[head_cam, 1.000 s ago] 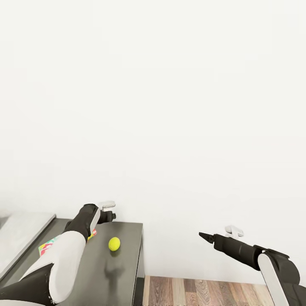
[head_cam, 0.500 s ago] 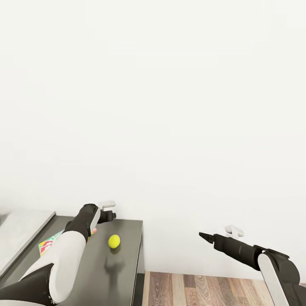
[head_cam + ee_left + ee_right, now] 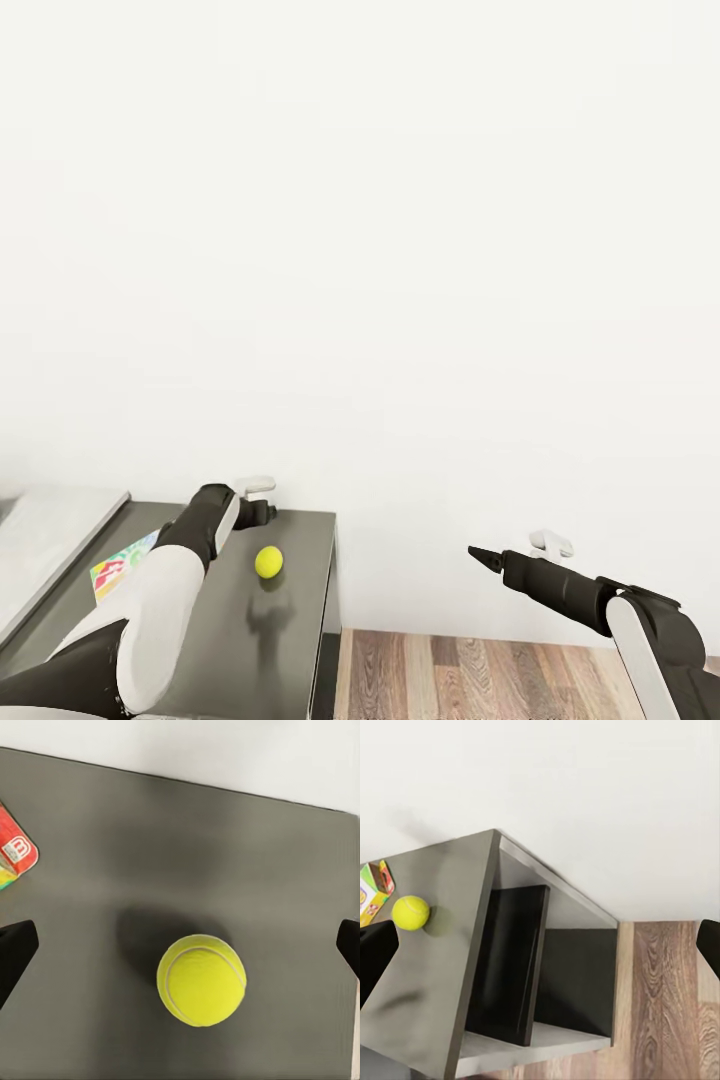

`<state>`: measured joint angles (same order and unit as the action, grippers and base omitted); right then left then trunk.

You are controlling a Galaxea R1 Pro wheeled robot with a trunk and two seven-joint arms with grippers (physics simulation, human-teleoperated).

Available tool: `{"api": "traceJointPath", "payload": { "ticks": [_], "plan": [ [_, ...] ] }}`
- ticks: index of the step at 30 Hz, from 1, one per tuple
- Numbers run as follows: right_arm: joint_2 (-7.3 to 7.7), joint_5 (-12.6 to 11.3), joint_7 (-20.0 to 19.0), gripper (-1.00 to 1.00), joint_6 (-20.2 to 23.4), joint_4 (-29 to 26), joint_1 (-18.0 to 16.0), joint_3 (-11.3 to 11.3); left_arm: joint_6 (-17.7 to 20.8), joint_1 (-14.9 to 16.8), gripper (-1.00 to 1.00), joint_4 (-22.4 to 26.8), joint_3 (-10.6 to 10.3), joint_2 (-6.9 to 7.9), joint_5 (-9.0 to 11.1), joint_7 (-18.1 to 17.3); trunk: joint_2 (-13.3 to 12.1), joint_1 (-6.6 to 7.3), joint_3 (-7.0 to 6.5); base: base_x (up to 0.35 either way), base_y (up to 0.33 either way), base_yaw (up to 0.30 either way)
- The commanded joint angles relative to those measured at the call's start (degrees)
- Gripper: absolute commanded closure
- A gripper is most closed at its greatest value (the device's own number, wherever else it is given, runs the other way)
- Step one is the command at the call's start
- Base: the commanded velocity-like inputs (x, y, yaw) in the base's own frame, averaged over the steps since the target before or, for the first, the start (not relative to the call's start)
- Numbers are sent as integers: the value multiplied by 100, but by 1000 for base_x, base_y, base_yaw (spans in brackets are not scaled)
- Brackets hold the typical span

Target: Put all the toys in the child's room - the three board games (two on the bed and one on the table), the two jigsaw puzzles on the table, and the tennis ball on the table - inside the toy box on the table in the child's room.

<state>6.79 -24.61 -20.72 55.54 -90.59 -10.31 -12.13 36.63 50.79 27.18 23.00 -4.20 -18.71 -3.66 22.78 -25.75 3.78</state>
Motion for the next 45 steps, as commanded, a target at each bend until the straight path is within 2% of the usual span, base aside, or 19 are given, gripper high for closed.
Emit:
{"api": "traceJointPath", "payload": {
  "ticks": [1,9,21,28,45],
  "plan": [
    [-1,43,-55,-100,23,-3,-6,-8,1,7,-100,-2,47,-9,-58,-38,14,-4,23,0,0,0],
    [-8,44,-55,-100,7,-3,-6,-8,-86,6,-100,-46,47,-14,-62,-38,14,-4,99,0,0,0],
    [-24,39,-60,-100,-19,0,-6,-8,-109,8,-100,-53,30,-100,-50,-38,14,-4,205,0,0,0],
    [-9,36,-70,-100,-30,0,-6,-8,-111,6,-100,-50,0,-178,-49,-38,14,-4,222,0,0,0],
    [-27,35,-75,-100,-26,-2,-6,-8,-112,6,-100,-55,-25,-188,-65,-38,14,-4,278,0,0,0]
  ]
}}
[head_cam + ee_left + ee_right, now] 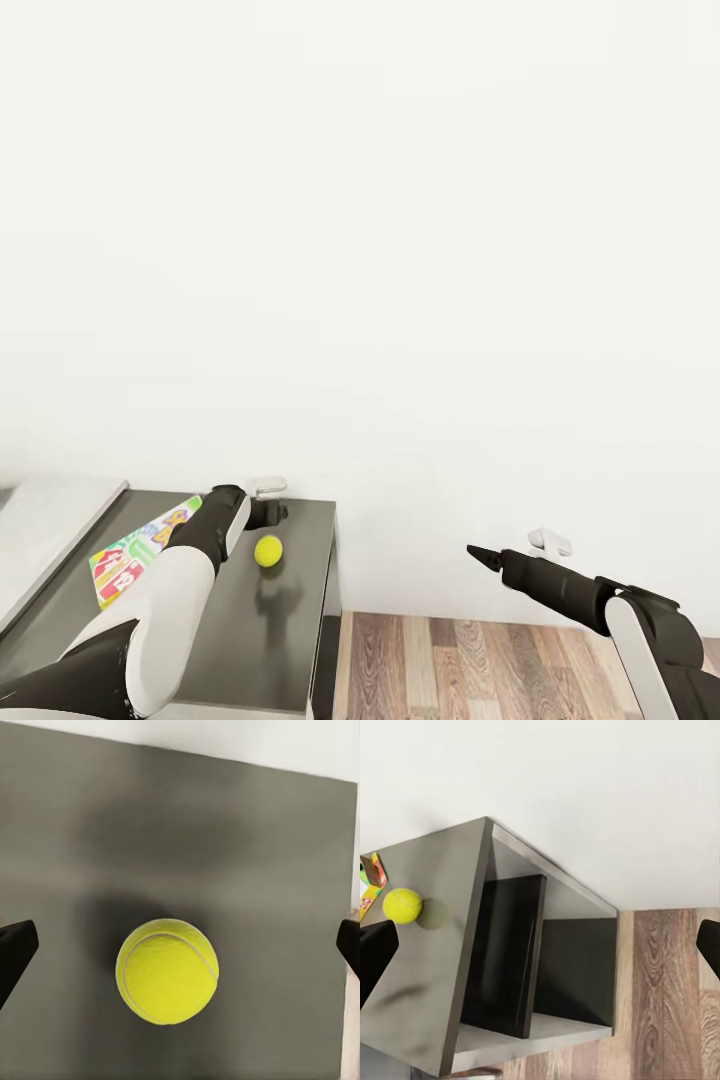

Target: Put all the toys in the child's room - the three board games (two on the bed and one on the table), the two jigsaw puzzles on the table, and the tennis ball on the table - inside the toy box on the table in the child's room.

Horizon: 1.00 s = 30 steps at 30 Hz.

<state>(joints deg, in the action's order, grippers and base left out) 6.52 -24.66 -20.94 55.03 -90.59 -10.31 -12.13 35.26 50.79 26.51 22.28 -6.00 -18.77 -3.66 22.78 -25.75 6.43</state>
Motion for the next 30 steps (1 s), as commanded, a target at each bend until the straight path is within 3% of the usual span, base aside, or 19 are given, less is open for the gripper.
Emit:
{"api": "traceJointPath", "payload": {
  "ticks": [1,30],
  "plan": [
    [0,41,-52,-100,25,-3,-6,-9,24,5,-100,12,47,-8,-60,-38,13,-3,22,0,0,0],
    [-26,41,-51,-100,26,-3,-6,9,8,4,-100,24,39,2,-48,-38,13,-3,291,0,0,0]
  ]
}}
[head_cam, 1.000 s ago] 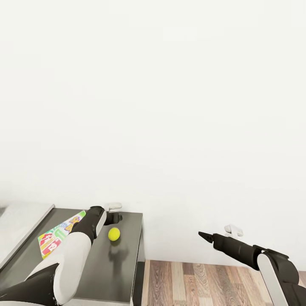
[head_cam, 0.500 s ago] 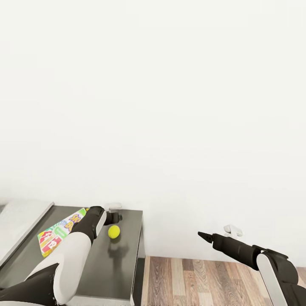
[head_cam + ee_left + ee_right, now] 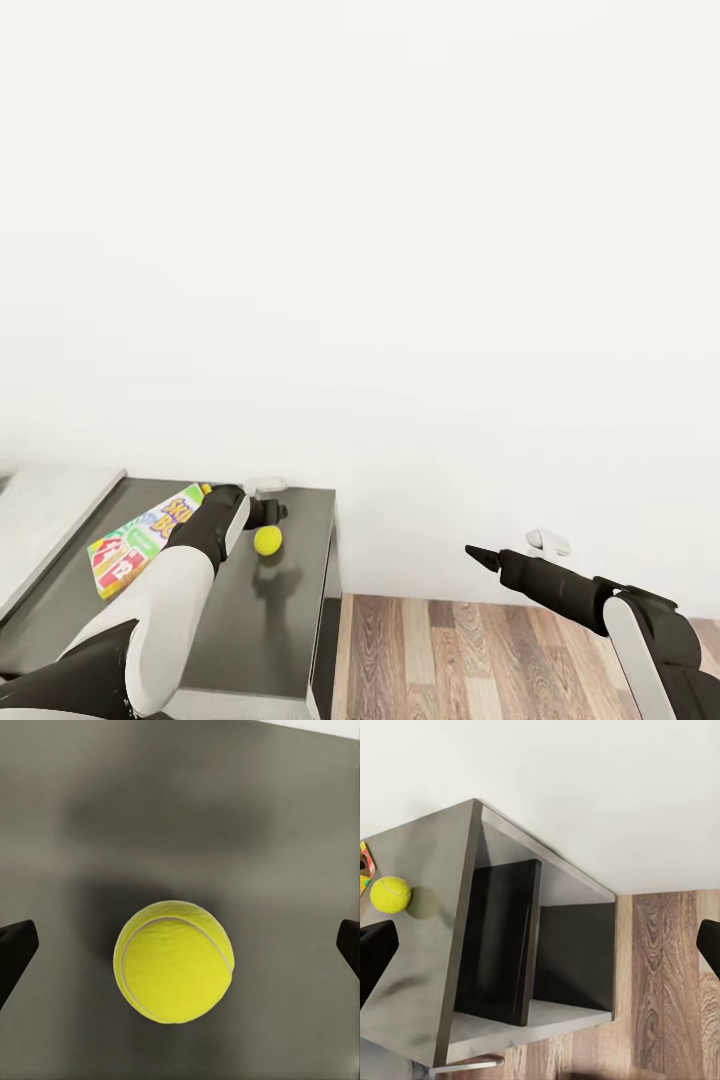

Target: Put all the toys in the child's room - the three board games (two on the bed and one on the table), the two jigsaw puzzles on the table, and the tennis ball on the table - inside the toy box on the table in the child's room.

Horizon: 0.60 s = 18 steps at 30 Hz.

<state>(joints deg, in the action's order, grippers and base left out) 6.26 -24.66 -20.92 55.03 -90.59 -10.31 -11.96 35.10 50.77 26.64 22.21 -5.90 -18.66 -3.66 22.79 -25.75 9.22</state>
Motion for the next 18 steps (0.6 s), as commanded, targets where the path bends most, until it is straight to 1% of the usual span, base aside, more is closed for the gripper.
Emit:
{"api": "traceJointPath", "payload": {
  "ticks": [1,18],
  "plan": [
    [-1,41,-53,-100,25,-3,-6,-9,24,5,-100,16,47,-8,-59,-38,13,-3,22,0,0,0],
    [-2,41,-50,-100,25,-3,-6,-9,14,7,-100,53,47,-8,-58,-38,13,-3,182,0,0,0]
  ]
}}
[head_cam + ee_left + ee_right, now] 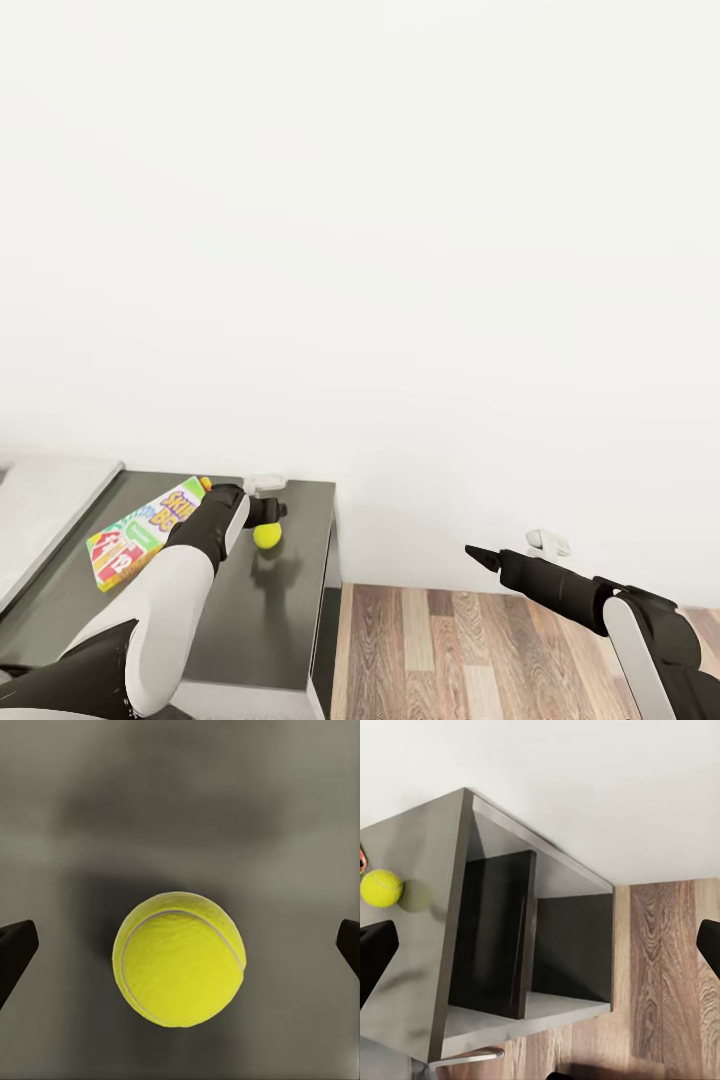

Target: Put all the toys in the child's room - the three board games (two on the bed and one on the table), the two jigsaw puzzles on the table, and the tennis ball on the table - inside the toy box on the table in the child's room.

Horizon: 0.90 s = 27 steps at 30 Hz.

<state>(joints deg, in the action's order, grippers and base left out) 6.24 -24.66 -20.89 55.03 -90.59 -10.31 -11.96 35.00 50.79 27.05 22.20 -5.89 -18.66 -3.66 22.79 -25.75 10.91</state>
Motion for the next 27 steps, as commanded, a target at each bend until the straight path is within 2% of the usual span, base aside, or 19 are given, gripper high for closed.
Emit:
{"api": "traceJointPath", "payload": {
  "ticks": [1,9,27],
  "plan": [
    [0,41,-53,-100,25,-3,-4,-9,16,6,-100,11,47,-8,-59,-38,13,-3,22,0,0,0],
    [0,41,-54,-100,25,-3,-5,-9,-120,7,-100,11,47,-14,-59,-38,13,-3,97,0,0,0],
    [-7,41,-49,-100,25,-3,-6,-9,-147,5,-100,8,47,-17,-60,-38,13,-3,266,0,0,0]
  ]
}}
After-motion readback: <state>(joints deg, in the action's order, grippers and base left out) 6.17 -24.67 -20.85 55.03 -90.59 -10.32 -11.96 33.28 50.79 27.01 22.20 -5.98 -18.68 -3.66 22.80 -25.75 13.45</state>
